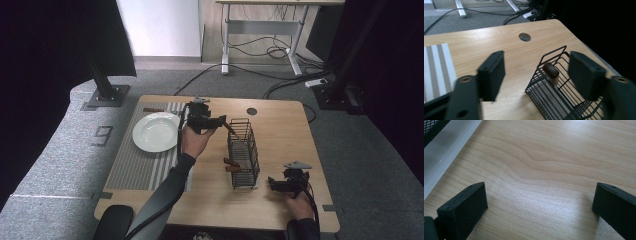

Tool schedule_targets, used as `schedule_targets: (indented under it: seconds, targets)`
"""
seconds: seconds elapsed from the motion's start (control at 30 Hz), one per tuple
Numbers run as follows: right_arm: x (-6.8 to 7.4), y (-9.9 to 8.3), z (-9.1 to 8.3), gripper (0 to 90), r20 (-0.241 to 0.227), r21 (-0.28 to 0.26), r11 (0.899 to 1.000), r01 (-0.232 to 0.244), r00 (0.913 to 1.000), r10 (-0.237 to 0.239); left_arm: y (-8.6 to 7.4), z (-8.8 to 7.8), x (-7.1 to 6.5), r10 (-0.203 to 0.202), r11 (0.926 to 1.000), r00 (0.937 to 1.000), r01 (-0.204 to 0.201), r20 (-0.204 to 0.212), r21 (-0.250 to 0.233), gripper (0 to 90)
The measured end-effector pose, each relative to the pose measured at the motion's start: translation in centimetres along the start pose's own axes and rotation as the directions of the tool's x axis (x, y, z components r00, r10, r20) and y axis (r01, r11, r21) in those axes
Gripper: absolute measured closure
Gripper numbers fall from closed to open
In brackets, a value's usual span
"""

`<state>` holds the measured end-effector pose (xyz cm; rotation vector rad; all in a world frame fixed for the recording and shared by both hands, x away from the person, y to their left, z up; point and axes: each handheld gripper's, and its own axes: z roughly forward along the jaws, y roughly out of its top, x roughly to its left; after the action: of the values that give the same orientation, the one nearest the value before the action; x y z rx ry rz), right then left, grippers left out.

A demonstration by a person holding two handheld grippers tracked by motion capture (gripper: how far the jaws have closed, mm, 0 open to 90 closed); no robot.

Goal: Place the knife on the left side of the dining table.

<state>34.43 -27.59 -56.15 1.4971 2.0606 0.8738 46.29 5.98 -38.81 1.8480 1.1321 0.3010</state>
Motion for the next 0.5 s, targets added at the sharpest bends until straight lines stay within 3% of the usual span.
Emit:
schedule_targets:
  seconds: [0.13, 0.43, 0.5]
  targets:
    - [0.00, 0.00, 0.00, 0.0, 0.000, 0.000, 1.000, 0.000, 1.0000, 0.000, -0.16, 0.61, -0.05, -0.041, 0.9991, 0.9985, 0.040, 0.035, 0.016, 47.4]
    - [0.00, 0.00, 0.00, 0.0, 0.000, 0.000, 1.000, 0.000, 1.0000, 0.000, -0.44, 1.17, -0.23, -0.070, 0.9970, 0.9939, 0.067, 0.085, 0.039, 71.1]
    - [0.00, 0.00, 0.00, 0.0, 0.000, 0.000, 1.000, 0.000, 1.0000, 0.000, -0.42, 1.16, -0.25, -0.070, 0.9971, 0.9927, 0.067, 0.098, 0.038, 72.0]
